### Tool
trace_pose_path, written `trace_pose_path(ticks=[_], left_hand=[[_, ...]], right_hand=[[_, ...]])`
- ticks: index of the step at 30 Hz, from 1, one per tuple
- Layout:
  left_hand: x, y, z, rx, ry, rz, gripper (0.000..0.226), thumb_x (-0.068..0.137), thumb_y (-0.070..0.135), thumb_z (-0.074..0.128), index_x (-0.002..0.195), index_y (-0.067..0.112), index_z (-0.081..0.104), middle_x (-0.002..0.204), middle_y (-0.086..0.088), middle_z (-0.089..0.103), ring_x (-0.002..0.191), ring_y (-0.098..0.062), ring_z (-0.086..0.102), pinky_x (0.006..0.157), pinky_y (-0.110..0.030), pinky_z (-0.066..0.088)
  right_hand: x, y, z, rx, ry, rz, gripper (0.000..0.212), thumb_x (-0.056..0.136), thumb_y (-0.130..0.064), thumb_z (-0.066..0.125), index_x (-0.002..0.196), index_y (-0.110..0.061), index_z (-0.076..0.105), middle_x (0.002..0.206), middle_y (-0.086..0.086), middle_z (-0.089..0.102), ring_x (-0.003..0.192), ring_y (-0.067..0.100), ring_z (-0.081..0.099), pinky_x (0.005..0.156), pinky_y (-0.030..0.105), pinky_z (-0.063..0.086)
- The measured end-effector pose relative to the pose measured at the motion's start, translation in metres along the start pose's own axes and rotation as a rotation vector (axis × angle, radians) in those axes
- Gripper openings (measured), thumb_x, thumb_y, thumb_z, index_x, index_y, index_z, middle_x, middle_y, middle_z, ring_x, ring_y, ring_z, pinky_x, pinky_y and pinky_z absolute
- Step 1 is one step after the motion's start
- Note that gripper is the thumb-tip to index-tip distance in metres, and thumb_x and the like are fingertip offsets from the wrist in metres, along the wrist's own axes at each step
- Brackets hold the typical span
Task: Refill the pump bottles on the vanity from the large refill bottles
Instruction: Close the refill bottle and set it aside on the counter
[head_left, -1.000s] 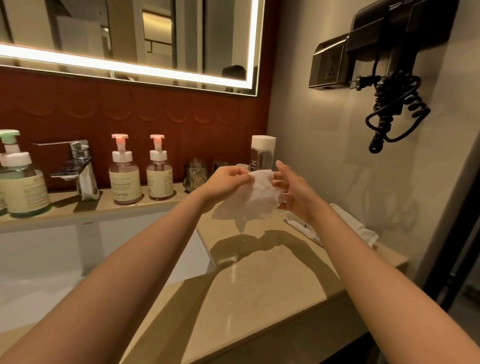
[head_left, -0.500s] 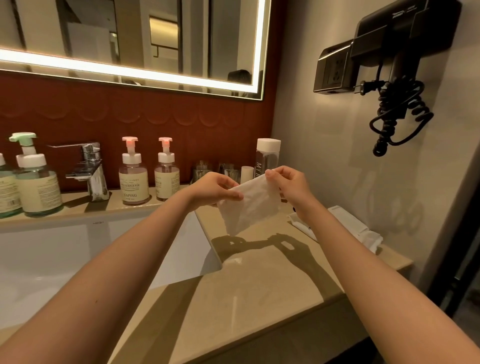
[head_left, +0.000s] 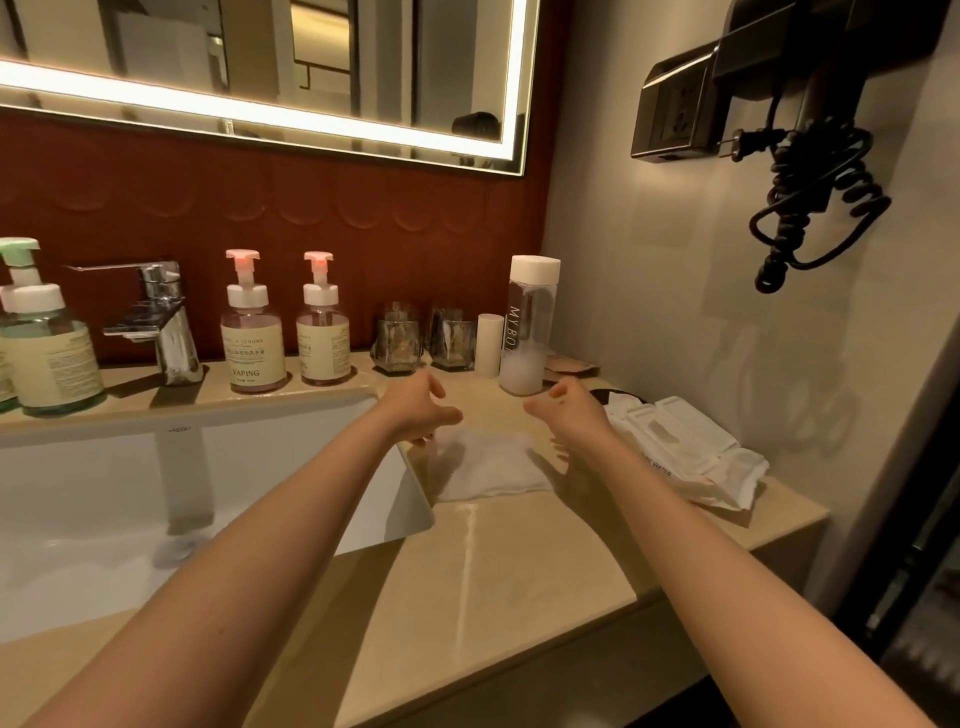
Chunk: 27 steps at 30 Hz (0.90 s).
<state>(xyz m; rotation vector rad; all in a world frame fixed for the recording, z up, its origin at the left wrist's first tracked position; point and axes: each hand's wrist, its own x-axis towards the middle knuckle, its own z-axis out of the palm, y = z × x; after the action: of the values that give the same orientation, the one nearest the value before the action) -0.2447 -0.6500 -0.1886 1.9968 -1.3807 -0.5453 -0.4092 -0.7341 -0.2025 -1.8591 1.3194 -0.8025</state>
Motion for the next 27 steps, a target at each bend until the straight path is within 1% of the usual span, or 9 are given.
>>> trace_pose_path(ticks=[3, 6, 8, 11, 14, 17, 19, 22, 27], left_hand=[[0.004, -0.005, 0.007, 0.133, 0.104, 0.035, 0.041, 0.088, 0.015, 0.062, 0.125, 0.008, 0.047, 0.124, -0.012, 0.054, 0.11, -0.024, 0.053, 0.085, -0.031, 0.046], [0.004, -0.003, 0.011, 0.222, 0.04, 0.116, 0.032, 0.09, 0.008, 0.056, 0.122, 0.008, 0.056, 0.126, -0.01, 0.057, 0.113, -0.021, 0.054, 0.093, -0.03, 0.045], [0.004, -0.003, 0.02, 0.306, -0.044, 0.151, 0.031, 0.093, 0.01, 0.052, 0.123, 0.009, 0.057, 0.127, -0.008, 0.058, 0.115, -0.021, 0.054, 0.095, -0.029, 0.044], [0.008, -0.011, 0.035, 0.514, -0.112, 0.152, 0.034, 0.096, 0.015, 0.046, 0.129, 0.013, 0.054, 0.129, -0.008, 0.057, 0.115, -0.023, 0.054, 0.097, -0.032, 0.043], [0.014, -0.019, 0.039, 0.67, -0.136, 0.147, 0.035, 0.096, 0.015, 0.043, 0.13, 0.013, 0.052, 0.123, -0.01, 0.059, 0.108, -0.025, 0.056, 0.09, -0.032, 0.045], [0.02, -0.023, 0.037, 0.717, -0.162, 0.156, 0.035, 0.097, 0.017, 0.041, 0.132, 0.012, 0.047, 0.121, -0.011, 0.058, 0.108, -0.027, 0.055, 0.091, -0.033, 0.043], [0.027, -0.025, 0.035, 0.755, -0.161, 0.146, 0.035, 0.098, 0.018, 0.041, 0.132, 0.013, 0.046, 0.122, -0.011, 0.057, 0.112, -0.028, 0.053, 0.099, -0.037, 0.037], [0.039, -0.03, 0.031, 0.812, -0.155, 0.115, 0.035, 0.098, 0.017, 0.04, 0.132, 0.011, 0.043, 0.125, -0.011, 0.057, 0.118, -0.028, 0.05, 0.113, -0.044, 0.018], [0.06, -0.036, 0.022, 0.878, -0.159, 0.091, 0.04, 0.1, 0.019, 0.035, 0.139, 0.011, 0.036, 0.132, -0.009, 0.053, 0.126, -0.026, 0.046, 0.115, -0.05, 0.006]], right_hand=[[-0.002, 0.003, -0.002, -0.099, 0.036, -0.11, 0.034, 0.092, -0.013, 0.052, 0.126, -0.01, 0.049, 0.126, 0.009, 0.051, 0.105, 0.021, 0.051, 0.084, 0.031, 0.045], [-0.004, 0.002, 0.002, -0.183, -0.148, -0.198, 0.031, 0.093, -0.007, 0.047, 0.121, -0.013, 0.058, 0.125, 0.005, 0.056, 0.11, 0.016, 0.051, 0.086, 0.025, 0.042], [-0.008, 0.001, 0.012, -0.257, -0.289, -0.212, 0.033, 0.094, -0.01, 0.047, 0.126, -0.015, 0.056, 0.131, 0.002, 0.053, 0.119, 0.017, 0.049, 0.096, 0.029, 0.041], [-0.009, 0.002, 0.028, -0.436, -0.436, -0.21, 0.035, 0.097, -0.019, 0.043, 0.128, -0.011, 0.054, 0.133, 0.007, 0.052, 0.118, 0.023, 0.049, 0.1, 0.035, 0.039], [-0.007, -0.001, 0.036, -0.546, -0.442, -0.261, 0.038, 0.1, -0.021, 0.035, 0.133, -0.01, 0.05, 0.138, 0.01, 0.048, 0.123, 0.026, 0.044, 0.102, 0.035, 0.034], [0.003, -0.006, 0.043, -0.62, -0.46, -0.277, 0.042, 0.102, -0.025, 0.03, 0.141, -0.014, 0.041, 0.144, 0.008, 0.041, 0.129, 0.026, 0.039, 0.104, 0.034, 0.03], [0.012, -0.009, 0.049, -0.681, -0.475, -0.287, 0.043, 0.103, -0.027, 0.027, 0.141, -0.012, 0.039, 0.146, 0.01, 0.039, 0.13, 0.028, 0.037, 0.105, 0.035, 0.029], [0.023, -0.015, 0.06, -0.744, -0.495, -0.302, 0.045, 0.103, -0.028, 0.024, 0.145, -0.013, 0.031, 0.15, 0.011, 0.031, 0.135, 0.03, 0.031, 0.108, 0.037, 0.026], [0.045, -0.023, 0.074, -0.784, -0.519, -0.311, 0.046, 0.104, -0.026, 0.023, 0.147, -0.012, 0.024, 0.153, 0.011, 0.025, 0.137, 0.03, 0.026, 0.11, 0.037, 0.023]])
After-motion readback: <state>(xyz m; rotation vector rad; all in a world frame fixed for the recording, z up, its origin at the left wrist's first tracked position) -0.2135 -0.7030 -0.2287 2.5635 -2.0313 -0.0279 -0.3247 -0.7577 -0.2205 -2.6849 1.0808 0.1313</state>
